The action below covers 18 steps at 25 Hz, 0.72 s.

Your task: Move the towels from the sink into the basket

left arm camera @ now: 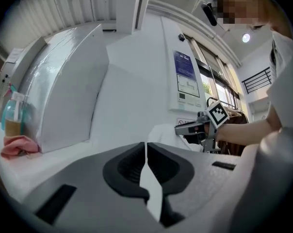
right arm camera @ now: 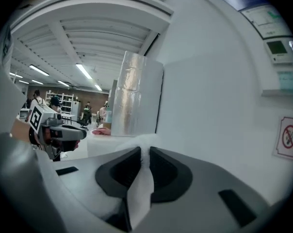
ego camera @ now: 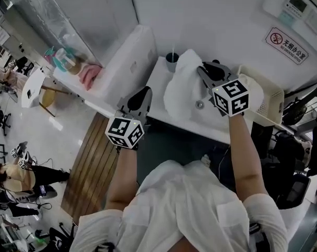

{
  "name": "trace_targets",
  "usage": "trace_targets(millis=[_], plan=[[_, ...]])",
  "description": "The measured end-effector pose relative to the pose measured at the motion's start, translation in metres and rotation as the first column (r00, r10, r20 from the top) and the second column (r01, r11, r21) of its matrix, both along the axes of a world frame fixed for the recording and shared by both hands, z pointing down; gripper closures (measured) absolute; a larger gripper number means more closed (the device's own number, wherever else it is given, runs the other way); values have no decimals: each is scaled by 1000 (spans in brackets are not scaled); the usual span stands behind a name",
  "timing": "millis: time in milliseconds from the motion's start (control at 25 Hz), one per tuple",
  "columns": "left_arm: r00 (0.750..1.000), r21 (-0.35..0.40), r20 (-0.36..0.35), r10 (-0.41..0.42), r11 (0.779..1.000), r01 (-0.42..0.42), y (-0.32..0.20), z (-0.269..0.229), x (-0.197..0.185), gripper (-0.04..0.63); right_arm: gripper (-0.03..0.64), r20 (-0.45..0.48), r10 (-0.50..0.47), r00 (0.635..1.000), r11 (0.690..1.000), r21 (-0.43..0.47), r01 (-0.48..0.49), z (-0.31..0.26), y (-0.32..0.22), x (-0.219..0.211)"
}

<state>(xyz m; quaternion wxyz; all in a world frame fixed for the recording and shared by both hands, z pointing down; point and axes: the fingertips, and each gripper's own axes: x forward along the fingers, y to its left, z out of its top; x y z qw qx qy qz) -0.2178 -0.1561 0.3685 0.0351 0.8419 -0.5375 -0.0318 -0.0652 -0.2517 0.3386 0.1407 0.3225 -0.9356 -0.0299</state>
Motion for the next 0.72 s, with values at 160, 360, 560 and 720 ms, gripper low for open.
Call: trace_targets(millis=[160, 360, 560, 720], plan=[[999, 19, 0, 43, 999, -43, -9, -9, 19, 575, 540, 9, 53, 999, 997, 47, -54, -33, -7, 33], [997, 28, -2, 80, 996, -80, -16, -12, 41, 575, 540, 35, 119, 992, 986, 111, -122, -80, -14, 78], [993, 44, -7, 114, 993, -114, -23, -21, 63, 575, 541, 52, 173, 983, 961, 212, -181, -146, -21, 123], [991, 52, -13, 135, 990, -134, -30, -23, 79, 575, 541, 81, 225, 971, 931, 275, -238, -190, -23, 160]])
